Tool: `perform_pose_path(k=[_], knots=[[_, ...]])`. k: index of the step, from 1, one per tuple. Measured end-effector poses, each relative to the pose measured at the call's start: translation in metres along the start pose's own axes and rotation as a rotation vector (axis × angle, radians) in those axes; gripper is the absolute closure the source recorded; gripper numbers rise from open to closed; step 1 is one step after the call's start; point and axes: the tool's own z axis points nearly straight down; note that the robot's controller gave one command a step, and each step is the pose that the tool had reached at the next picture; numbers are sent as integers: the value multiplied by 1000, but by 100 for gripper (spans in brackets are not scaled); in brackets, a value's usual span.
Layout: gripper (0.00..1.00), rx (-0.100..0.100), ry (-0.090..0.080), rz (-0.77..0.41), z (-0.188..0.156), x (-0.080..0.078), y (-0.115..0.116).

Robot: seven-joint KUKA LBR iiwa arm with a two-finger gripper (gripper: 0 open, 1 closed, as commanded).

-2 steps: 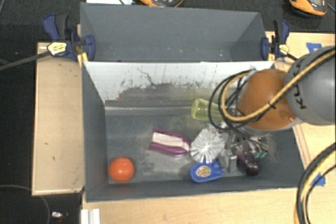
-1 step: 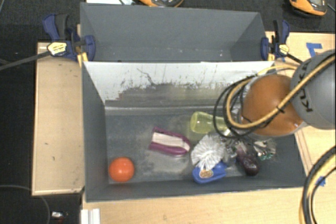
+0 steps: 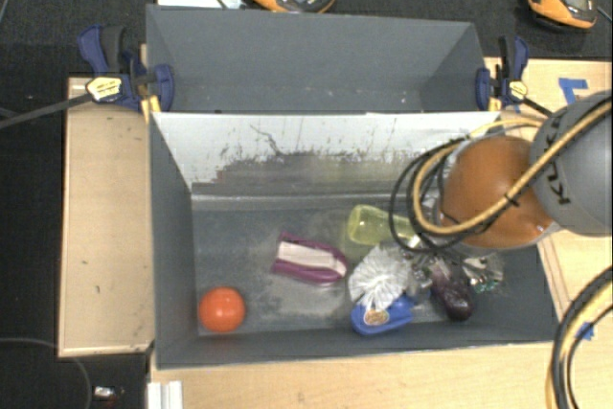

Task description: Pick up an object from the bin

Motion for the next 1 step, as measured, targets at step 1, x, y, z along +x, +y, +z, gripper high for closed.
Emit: perform_pose_path(k=[1], knots=[[100,-4,7,-1,-11,1,1]])
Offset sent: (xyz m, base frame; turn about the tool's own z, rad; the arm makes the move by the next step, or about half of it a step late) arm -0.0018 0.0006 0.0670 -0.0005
